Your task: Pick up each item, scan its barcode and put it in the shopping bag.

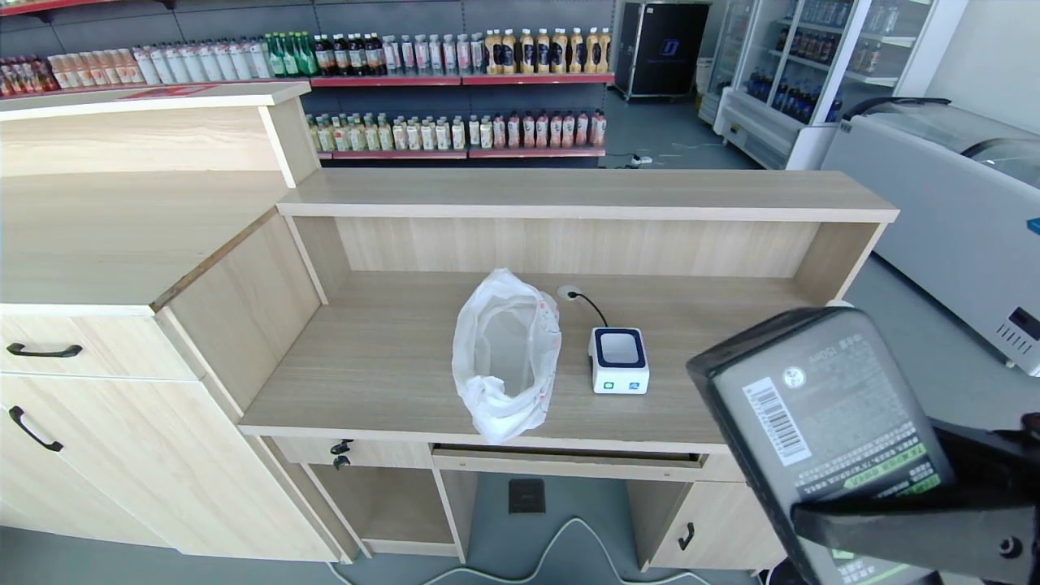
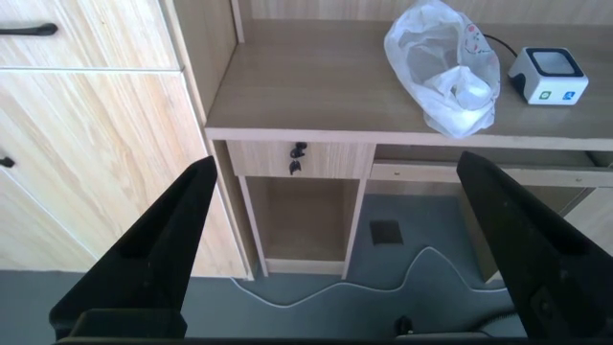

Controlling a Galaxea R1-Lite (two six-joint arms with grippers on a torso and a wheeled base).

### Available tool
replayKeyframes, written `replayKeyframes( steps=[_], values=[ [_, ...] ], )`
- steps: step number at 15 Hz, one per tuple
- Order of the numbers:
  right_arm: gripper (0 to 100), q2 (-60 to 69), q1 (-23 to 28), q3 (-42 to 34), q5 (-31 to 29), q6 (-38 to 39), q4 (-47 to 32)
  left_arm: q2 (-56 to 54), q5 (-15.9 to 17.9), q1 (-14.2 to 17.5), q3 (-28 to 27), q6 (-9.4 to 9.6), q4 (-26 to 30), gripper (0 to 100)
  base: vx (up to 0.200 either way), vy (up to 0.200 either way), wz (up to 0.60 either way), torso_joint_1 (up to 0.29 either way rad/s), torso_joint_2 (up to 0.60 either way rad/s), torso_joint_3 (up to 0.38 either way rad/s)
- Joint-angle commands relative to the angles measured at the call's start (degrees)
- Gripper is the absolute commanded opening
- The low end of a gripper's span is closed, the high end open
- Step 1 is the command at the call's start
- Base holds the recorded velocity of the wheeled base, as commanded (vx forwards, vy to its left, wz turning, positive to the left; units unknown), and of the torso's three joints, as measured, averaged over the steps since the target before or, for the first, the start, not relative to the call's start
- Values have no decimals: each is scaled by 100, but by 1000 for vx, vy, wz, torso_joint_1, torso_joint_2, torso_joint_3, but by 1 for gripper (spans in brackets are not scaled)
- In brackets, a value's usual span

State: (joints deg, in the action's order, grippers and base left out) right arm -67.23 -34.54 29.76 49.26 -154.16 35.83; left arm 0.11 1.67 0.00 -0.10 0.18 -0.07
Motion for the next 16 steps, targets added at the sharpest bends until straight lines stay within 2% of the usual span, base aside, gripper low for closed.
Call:
replayKeyframes(
  steps=[1,8,16],
  values=[
    [0,369,87,-5,31,-17,-146,-2,0,0,1,-1,-1,100,0,0,0,0,0,0],
    [0,922,333,-58,136,-9,-788,-2,0,0,10,-1,-1,100,0,0,0,0,0,0],
    [0,1037,483,-93,312,71,-832,-2,0,0,1,-1,-1,100,0,0,0,0,0,0]
  ],
)
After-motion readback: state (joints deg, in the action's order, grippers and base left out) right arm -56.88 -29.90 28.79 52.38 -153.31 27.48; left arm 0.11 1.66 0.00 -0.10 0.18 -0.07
